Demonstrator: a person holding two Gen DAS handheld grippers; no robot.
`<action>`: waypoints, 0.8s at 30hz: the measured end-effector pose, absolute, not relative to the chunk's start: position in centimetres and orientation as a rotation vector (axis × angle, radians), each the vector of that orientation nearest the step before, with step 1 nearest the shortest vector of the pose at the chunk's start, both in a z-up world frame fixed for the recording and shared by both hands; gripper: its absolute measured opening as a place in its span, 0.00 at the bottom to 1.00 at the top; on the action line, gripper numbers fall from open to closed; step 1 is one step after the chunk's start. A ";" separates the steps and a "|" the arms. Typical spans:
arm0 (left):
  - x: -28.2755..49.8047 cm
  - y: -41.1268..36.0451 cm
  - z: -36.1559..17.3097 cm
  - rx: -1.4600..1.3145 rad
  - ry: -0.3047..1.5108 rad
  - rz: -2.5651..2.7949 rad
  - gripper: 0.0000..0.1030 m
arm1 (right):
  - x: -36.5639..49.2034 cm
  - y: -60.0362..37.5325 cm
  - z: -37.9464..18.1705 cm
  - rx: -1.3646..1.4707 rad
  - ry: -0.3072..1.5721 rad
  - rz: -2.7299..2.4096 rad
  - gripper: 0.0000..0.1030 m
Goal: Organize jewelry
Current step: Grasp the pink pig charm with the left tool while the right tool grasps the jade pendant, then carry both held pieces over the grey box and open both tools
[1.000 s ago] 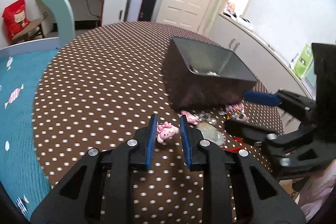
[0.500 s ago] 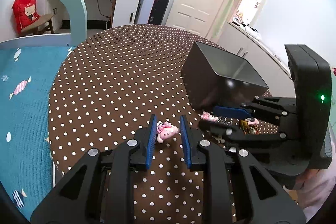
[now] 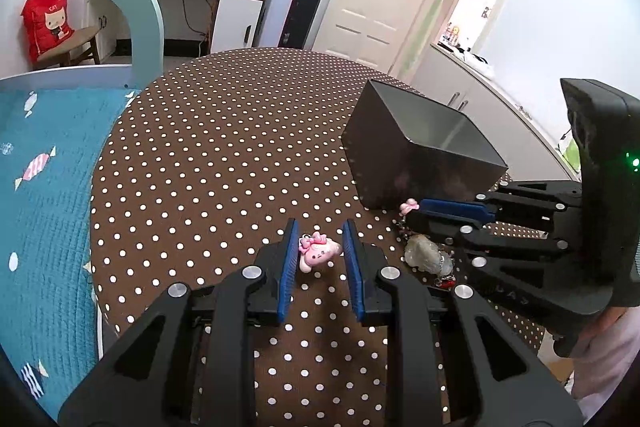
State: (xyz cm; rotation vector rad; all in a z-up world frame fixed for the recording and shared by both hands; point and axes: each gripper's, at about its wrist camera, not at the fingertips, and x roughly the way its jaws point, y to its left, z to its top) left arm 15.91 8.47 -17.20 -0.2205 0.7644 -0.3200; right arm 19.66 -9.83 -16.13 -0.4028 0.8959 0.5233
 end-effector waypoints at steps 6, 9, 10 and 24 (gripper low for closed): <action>15.8 7.3 -16.1 -0.194 0.743 -0.343 0.22 | 19.3 -11.9 -14.6 -0.345 0.867 0.508 0.08; 15.9 6.4 -15.4 -0.179 0.728 -0.364 0.22 | 19.1 -12.6 -14.3 -0.338 0.860 0.502 0.08; 16.0 6.2 -15.3 -0.177 0.725 -0.368 0.22 | 19.1 -12.8 -14.4 -0.334 0.860 0.487 0.08; 16.0 6.7 -15.8 -0.185 0.748 -0.355 0.22 | 20.9 -8.6 -17.9 -0.398 0.937 0.561 0.23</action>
